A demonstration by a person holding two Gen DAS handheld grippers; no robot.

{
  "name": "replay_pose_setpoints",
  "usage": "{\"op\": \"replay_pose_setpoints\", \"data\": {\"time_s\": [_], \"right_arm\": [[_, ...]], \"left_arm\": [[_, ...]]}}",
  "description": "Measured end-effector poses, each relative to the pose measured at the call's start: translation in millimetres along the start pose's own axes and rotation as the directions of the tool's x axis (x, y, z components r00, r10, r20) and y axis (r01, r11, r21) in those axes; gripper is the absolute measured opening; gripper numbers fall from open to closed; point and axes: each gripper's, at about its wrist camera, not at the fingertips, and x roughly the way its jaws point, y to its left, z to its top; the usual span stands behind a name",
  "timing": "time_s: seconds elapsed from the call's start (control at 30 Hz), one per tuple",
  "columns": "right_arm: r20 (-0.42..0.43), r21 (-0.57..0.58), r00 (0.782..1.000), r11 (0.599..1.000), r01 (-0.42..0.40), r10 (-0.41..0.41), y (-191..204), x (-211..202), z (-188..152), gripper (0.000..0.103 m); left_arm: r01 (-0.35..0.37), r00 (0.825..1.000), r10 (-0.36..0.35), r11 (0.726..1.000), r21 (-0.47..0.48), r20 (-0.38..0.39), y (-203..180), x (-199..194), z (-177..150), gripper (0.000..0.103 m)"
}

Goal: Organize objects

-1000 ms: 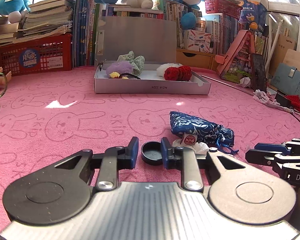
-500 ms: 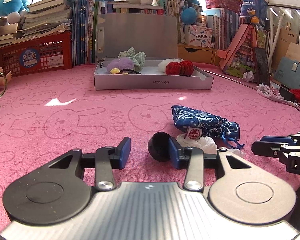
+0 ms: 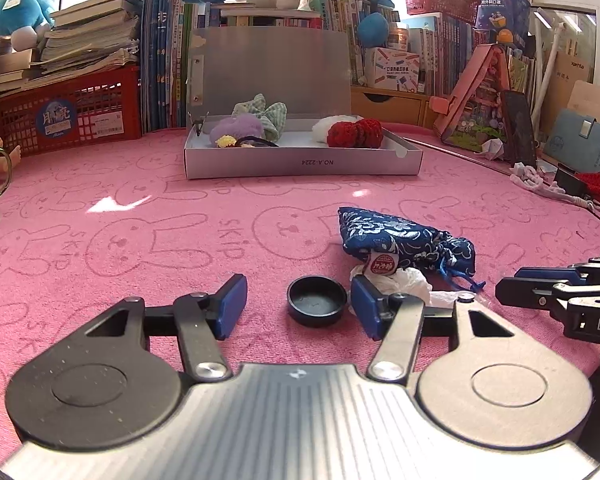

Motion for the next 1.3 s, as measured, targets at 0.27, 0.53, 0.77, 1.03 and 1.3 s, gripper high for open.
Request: {"op": "replay_pose_setpoints", "data": {"time_s": [0.27,0.53,0.77,1.03,1.3], "right_arm": [[0.005,-0.007,1.0,1.0,0.005,-0.005,1,0,0,0.033],[-0.004,-0.002,1.0,1.0,0.007,-0.007,2,4,-1,0.033],[-0.004,-0.015,1.0,1.0,0.011,-0.011,3,5,-2,0.033],[0.009,-0.03,1.0,1.0,0.003,-0.002,6,7,4,0.032],[0.046,-0.044,0.999,0.999,0.024,-0.022,4,12,24,0.032]], "left_arm": [[-0.091,0.996,0.091,0.996,0.016,-0.018,7,5,1,0.063],[-0.064,0.998,0.064,0.998,0.024,-0.007,7,3,-1,0.063],[-0.059,0.998,0.059,0.998,0.018,0.006,1,7,0,0.055],[-0.045,0.999,0.045,0.999,-0.013,0.005,2,5,5,0.038],[-0.055,0.998,0.055,0.998,0.0,-0.019,1,15,24,0.038]]}}
